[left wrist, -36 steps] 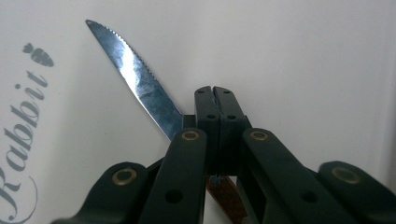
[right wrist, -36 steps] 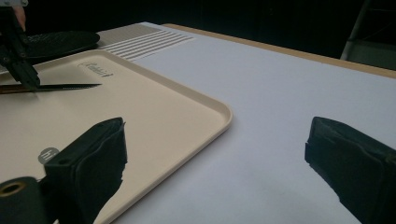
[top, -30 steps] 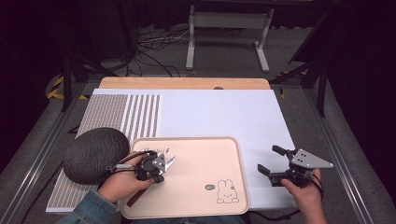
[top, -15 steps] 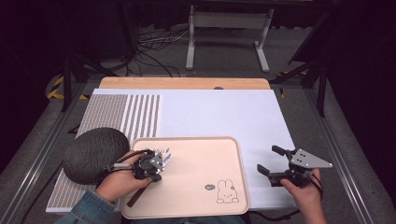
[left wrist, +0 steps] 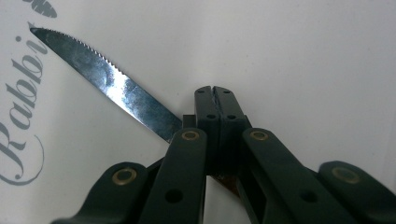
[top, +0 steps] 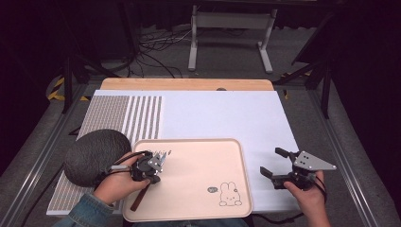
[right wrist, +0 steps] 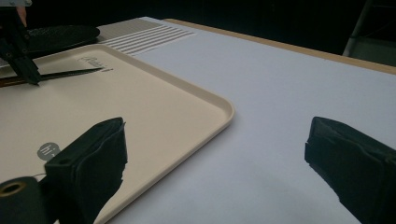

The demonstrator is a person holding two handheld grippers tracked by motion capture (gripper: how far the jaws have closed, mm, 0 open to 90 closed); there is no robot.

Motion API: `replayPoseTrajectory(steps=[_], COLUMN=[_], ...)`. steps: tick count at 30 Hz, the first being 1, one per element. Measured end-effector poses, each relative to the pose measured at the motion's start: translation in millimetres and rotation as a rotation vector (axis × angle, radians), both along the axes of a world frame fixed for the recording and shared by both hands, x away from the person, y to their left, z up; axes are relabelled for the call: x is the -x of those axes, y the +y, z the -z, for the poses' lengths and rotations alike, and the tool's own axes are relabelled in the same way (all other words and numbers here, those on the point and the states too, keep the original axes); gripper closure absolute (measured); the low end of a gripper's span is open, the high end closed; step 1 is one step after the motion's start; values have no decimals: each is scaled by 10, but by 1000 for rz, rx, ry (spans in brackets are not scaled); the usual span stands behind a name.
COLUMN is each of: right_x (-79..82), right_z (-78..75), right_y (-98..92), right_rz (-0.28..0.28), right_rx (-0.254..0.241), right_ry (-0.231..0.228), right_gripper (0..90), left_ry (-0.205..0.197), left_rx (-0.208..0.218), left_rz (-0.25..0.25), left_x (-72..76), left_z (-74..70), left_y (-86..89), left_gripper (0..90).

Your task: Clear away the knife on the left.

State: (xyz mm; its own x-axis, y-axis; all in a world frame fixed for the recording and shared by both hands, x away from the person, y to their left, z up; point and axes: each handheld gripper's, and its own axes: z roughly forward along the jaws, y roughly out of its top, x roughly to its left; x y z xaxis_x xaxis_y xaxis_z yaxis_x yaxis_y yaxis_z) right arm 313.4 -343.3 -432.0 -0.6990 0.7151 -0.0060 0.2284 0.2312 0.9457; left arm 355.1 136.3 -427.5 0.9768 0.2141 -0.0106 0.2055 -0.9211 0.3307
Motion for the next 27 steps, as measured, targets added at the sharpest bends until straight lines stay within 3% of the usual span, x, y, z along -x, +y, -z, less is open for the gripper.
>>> replayPoseTrajectory(steps=[27], right_x=[-5], right_z=[10], right_y=[15], right_rz=[-3], right_rx=[9], right_ry=[5], right_gripper=[62], left_ry=[-20], left_rx=[17], left_rz=[-102], left_x=[-75], left_z=[12], left_y=[207], left_gripper=[900])
